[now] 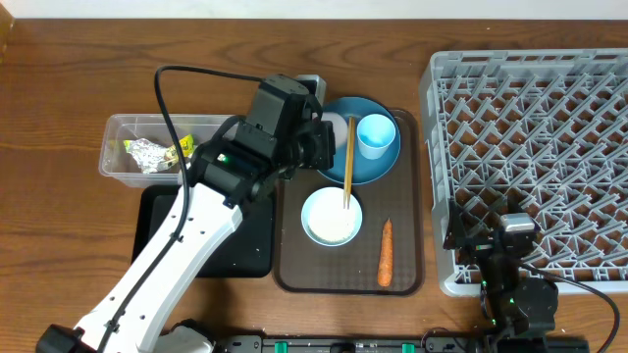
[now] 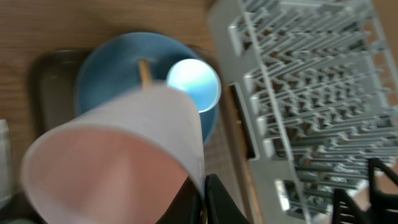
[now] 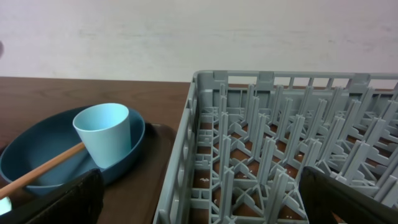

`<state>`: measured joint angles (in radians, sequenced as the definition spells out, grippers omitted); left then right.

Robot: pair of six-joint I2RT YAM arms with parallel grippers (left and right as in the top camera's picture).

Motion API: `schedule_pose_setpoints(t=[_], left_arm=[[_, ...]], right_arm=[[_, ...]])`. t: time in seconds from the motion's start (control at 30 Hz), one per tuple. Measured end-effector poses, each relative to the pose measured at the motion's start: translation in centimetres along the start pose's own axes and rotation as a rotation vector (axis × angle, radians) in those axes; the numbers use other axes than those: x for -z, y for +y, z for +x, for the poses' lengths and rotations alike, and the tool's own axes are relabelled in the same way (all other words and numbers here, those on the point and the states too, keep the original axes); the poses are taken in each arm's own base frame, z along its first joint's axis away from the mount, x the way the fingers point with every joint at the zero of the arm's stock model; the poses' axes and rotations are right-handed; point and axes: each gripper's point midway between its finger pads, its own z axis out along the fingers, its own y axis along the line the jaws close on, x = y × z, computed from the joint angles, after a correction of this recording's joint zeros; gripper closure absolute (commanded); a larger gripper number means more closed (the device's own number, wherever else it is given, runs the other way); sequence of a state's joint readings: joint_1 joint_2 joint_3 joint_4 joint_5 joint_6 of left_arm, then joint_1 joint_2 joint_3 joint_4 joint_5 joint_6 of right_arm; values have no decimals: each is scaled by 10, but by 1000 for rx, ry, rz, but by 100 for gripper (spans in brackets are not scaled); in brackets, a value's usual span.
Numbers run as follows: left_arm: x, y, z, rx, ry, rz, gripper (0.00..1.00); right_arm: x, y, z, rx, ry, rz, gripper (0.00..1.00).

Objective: Sort waste into correct bins and load items into the dishwasher rack
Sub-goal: 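Lift the pink cup and turn it sideways toward the rack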

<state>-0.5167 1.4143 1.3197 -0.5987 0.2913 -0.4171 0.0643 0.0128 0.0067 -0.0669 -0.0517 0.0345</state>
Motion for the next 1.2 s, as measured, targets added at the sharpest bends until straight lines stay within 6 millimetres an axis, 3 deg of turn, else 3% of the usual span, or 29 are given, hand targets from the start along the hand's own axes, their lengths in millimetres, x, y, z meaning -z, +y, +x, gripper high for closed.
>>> schedule_pose_setpoints(t=[0.27, 0.6, 0.8, 1.2], left_arm=[[5, -17, 0, 22, 45, 160, 93], [31, -11, -14, 121, 91, 378, 93], [44, -31, -6, 111, 148, 520, 93], [51, -42, -2, 91, 177, 596, 93]], right_arm=[[0, 0, 0, 0, 0, 0, 1], [0, 0, 0, 0, 0, 0, 1], [0, 0, 0, 0, 0, 0, 1], [0, 0, 0, 0, 0, 0, 1]])
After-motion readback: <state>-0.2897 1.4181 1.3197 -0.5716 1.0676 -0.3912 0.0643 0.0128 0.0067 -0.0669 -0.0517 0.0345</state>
